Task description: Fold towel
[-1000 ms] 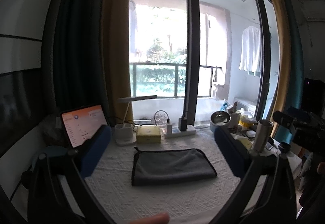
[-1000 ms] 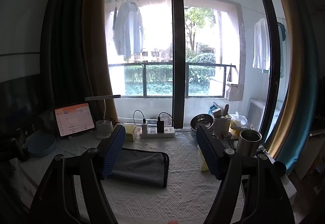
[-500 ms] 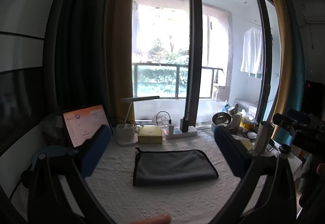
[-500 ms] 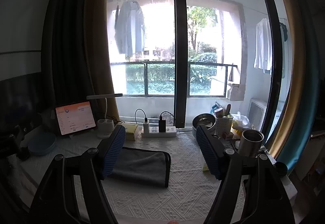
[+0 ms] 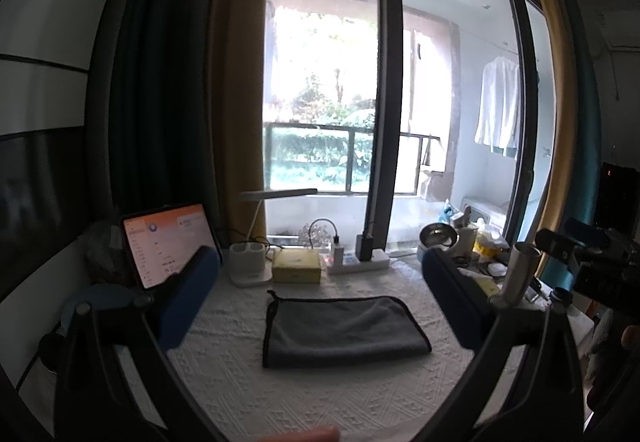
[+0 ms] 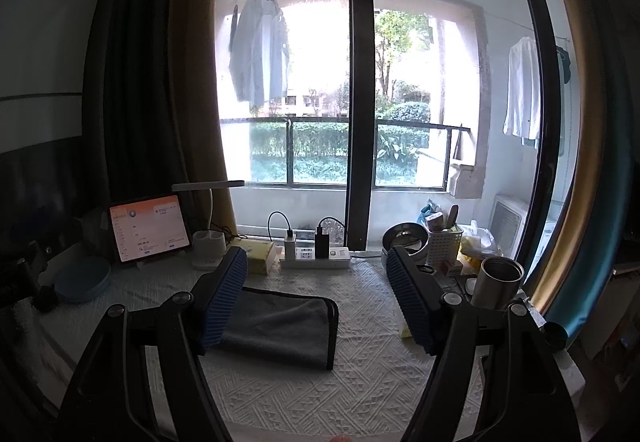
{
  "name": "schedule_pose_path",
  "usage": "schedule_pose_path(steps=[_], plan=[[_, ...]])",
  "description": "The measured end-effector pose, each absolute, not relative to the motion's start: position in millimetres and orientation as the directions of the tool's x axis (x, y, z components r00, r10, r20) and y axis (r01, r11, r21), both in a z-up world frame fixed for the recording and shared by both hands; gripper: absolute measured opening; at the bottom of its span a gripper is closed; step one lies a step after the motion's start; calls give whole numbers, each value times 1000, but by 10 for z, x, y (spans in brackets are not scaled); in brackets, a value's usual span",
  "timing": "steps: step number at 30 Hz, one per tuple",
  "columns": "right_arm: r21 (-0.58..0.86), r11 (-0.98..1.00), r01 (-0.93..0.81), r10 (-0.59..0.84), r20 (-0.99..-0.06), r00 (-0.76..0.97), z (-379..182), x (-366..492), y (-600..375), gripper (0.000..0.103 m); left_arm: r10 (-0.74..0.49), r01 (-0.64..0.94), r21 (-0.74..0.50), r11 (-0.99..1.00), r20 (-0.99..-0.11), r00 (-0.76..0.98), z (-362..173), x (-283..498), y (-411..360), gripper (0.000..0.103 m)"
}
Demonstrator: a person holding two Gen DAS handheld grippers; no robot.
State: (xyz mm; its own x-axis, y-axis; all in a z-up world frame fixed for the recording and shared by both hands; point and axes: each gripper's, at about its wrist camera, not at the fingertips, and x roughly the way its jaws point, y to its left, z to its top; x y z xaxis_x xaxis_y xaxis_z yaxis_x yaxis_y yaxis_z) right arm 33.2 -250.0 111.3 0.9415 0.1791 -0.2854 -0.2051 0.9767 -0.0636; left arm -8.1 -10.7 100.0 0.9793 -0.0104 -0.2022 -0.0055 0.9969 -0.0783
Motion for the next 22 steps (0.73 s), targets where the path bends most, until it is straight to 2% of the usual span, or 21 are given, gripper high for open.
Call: schedule_pose_path(steps=[17, 22], plan=[[-67, 975, -212, 183, -300, 936, 1073, 405, -2508, 75, -5, -14, -88, 996, -207, 978, 974, -51, -94, 102], [-50, 977, -209, 184, -309, 933, 1011, 442, -2567, 75, -13, -3, -96, 995, -168, 986, 935, -53, -82, 102]])
